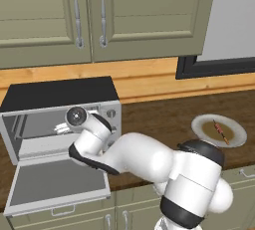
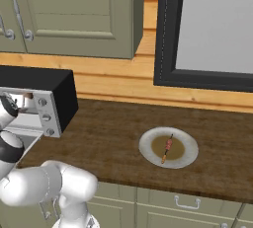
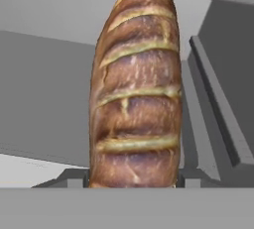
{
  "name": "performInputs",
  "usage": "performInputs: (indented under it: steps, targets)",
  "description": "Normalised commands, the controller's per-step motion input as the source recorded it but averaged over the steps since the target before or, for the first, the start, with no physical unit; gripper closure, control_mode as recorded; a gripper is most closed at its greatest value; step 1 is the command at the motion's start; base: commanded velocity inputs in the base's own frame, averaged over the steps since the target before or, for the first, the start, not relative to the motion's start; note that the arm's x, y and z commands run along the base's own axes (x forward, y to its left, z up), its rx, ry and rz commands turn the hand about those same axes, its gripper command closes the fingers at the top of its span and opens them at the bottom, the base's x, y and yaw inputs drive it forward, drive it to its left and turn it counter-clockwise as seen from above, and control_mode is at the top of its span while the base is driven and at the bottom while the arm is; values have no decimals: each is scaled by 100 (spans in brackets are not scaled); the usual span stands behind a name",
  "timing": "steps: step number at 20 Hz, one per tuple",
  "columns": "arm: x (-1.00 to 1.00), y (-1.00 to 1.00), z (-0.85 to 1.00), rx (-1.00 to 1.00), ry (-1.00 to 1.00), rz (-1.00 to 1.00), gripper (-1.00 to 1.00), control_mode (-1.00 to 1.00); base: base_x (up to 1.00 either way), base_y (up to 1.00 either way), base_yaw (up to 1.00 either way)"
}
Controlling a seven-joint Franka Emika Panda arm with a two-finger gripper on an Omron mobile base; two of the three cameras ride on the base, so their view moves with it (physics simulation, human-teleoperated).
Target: Pick up the kebab skewer and baguette bread, and place them inside the toaster oven. Close the toaster oven door and start by setting the timer.
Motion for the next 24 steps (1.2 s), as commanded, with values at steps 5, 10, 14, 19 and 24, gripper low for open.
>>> performInputs:
  steps: [5, 10, 14, 19, 24]
  targets:
    - [30, 5, -26, 0, 0, 0, 100, -100, 0, 0, 0]
    - [22, 11, -23, -1, -2, 0, 100, -100, 0, 0, 0]
    - [18, 15, -7, 0, -1, 0, 100, -100, 0, 0, 0]
    - [6, 3, -5, 0, 0, 0, 100, -100, 0, 0, 0]
    - [0, 0, 0, 0, -1, 0, 100, -100, 0, 0, 0]
